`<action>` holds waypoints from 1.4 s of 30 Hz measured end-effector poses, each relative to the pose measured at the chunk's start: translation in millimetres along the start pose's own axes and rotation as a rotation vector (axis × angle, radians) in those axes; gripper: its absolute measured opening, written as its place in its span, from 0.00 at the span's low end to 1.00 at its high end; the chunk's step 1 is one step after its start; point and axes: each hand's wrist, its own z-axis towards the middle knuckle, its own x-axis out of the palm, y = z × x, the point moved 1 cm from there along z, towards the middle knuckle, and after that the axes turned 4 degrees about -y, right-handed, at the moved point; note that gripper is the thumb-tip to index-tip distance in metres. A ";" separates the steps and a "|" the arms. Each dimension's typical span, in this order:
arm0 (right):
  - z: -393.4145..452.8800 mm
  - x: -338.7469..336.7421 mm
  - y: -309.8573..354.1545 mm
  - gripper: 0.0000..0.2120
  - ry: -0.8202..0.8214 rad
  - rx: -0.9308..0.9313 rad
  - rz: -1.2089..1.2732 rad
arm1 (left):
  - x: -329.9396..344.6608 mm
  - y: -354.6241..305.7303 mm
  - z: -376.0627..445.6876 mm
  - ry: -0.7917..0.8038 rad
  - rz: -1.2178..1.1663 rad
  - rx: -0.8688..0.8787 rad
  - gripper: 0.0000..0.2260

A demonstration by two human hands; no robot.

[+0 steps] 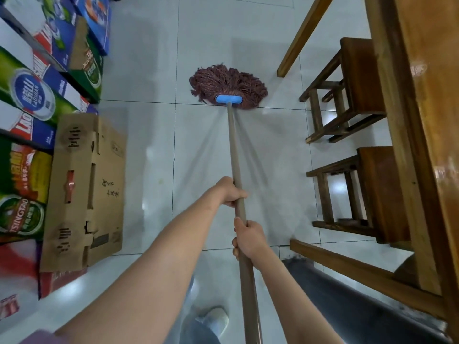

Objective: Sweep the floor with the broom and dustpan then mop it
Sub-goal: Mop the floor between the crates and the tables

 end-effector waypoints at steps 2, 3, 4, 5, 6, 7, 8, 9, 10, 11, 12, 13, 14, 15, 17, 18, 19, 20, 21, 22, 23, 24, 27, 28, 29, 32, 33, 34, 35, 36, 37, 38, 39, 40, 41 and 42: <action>12.8 1.1 29.3 0.10 0.009 -0.009 0.019 | -14.9 -24.4 13.4 -0.009 0.005 0.008 0.13; 19.3 2.8 44.4 0.10 0.013 -0.014 0.021 | -23.6 -36.6 20.3 -0.013 0.010 0.013 0.12; 25.7 5.0 59.2 0.10 0.015 -0.018 0.017 | -32.5 -48.3 27.4 -0.017 0.016 0.019 0.11; 32.1 7.1 73.8 0.10 0.014 -0.023 0.011 | -41.7 -59.8 34.4 -0.021 0.019 0.023 0.11; 38.3 9.4 88.6 0.10 0.011 -0.031 0.007 | -50.9 -70.9 41.3 -0.024 0.017 0.027 0.10; 44.7 11.7 102.8 0.10 0.010 -0.042 0.006 | -60.2 -81.6 47.9 -0.026 0.015 0.030 0.10; 51.1 14.7 116.3 0.10 0.012 -0.053 0.007 | -69.0 -92.0 54.4 -0.029 0.018 0.033 0.10; 57.0 17.4 129.0 0.10 0.013 -0.063 0.011 | -77.3 -101.5 60.4 -0.035 0.027 0.035 0.09; 62.4 19.9 141.1 0.10 0.011 -0.069 0.019 | -84.8 -110.2 66.1 -0.044 0.037 0.037 0.09; 67.1 22.1 152.2 0.10 0.006 -0.070 0.028 | -91.7 -118.2 71.0 -0.052 0.043 0.040 0.08; 71.2 23.5 162.0 0.10 0.004 -0.069 0.036 | -97.5 -125.3 75.3 -0.058 0.042 0.044 0.07; 74.4 24.3 170.4 0.10 0.005 -0.067 0.040 | -102.5 -131.4 79.1 -0.062 0.037 0.046 0.07; 76.3 24.8 177.3 0.10 0.008 -0.066 0.043 | -106.3 -136.0 82.0 -0.065 0.031 0.048 0.06; 77.0 25.3 182.8 0.10 0.012 -0.065 0.044 | -109.4 -139.2 83.9 -0.063 0.027 0.049 0.05; 75.8 27.9 187.8 0.11 0.020 -0.066 0.042 | -113.6 -140.5 84.5 -0.055 0.021 0.047 0.04; 73.8 29.9 187.6 0.11 0.021 -0.065 0.039 | -114.9 -138.7 84.4 -0.052 0.013 0.044 0.05; 71.2 32.0 186.3 0.11 0.021 -0.065 0.039 | -116.2 -135.9 83.7 -0.053 0.004 0.042 0.05; 68.5 35.1 184.7 0.11 0.024 -0.067 0.044 | -118.0 -132.7 81.8 -0.057 -0.002 0.040 0.05; 65.4 38.4 182.7 0.11 0.027 -0.068 0.052 | -119.9 -129.2 78.6 -0.061 -0.006 0.037 0.05; 61.8 42.0 180.0 0.10 0.032 -0.069 0.061 | -121.5 -125.2 74.9 -0.065 -0.007 0.034 0.06; 57.9 45.4 176.6 0.10 0.038 -0.068 0.066 | -122.8 -120.6 71.2 -0.070 -0.008 0.032 0.07; 53.9 48.5 172.5 0.10 0.043 -0.067 0.069 | -123.4 -115.6 67.3 -0.075 -0.010 0.028 0.07; 40.3 55.5 152.3 0.12 0.056 -0.064 0.072 | -120.0 -96.1 49.9 -0.084 -0.031 0.020 0.07; 35.3 57.2 143.5 0.12 0.064 -0.064 0.067 | -117.8 -87.7 43.3 -0.089 -0.040 0.020 0.08; 30.1 58.6 134.3 0.12 0.071 -0.066 0.058 | -115.7 -78.7 37.2 -0.095 -0.047 0.021 0.09; 14.9 61.9 104.3 0.12 0.089 -0.079 0.027 | -107.3 -51.4 16.1 -0.110 -0.072 0.026 0.10; 10.4 62.7 94.2 0.12 0.091 -0.085 0.016 | -103.9 -42.3 9.1 -0.114 -0.079 0.029 0.10; 5.5 63.4 83.4 0.12 0.092 -0.092 0.004 | -99.9 -32.3 1.8 -0.114 -0.085 0.032 0.09; 0.2 63.6 72.0 0.12 0.092 -0.097 -0.010 | -95.5 -21.8 -5.9 -0.113 -0.094 0.036 0.08; -5.0 63.6 60.4 0.12 0.096 -0.101 -0.024 | -90.5 -11.3 -13.6 -0.116 -0.106 0.038 0.08; -10.2 63.3 47.9 0.12 0.101 -0.105 -0.039 | -85.0 -0.4 -21.7 -0.121 -0.117 0.042 0.07; -15.2 63.4 34.5 0.12 0.104 -0.103 -0.050 | -79.0 11.1 -29.7 -0.126 -0.127 0.045 0.06; -21.1 63.4 21.1 0.12 0.105 -0.098 -0.057 | -73.0 22.9 -37.3 -0.129 -0.136 0.047 0.06; -27.2 63.7 7.3 0.12 0.104 -0.095 -0.065 | -66.7 35.1 -45.1 -0.132 -0.145 0.047 0.06; -33.5 63.6 -6.4 0.13 0.103 -0.099 -0.076 | -60.7 47.3 -52.6 -0.135 -0.153 0.045 0.06; -39.4 63.3 -19.9 0.13 0.104 -0.105 -0.087 | -54.6 59.0 -59.8 -0.137 -0.160 0.043 0.06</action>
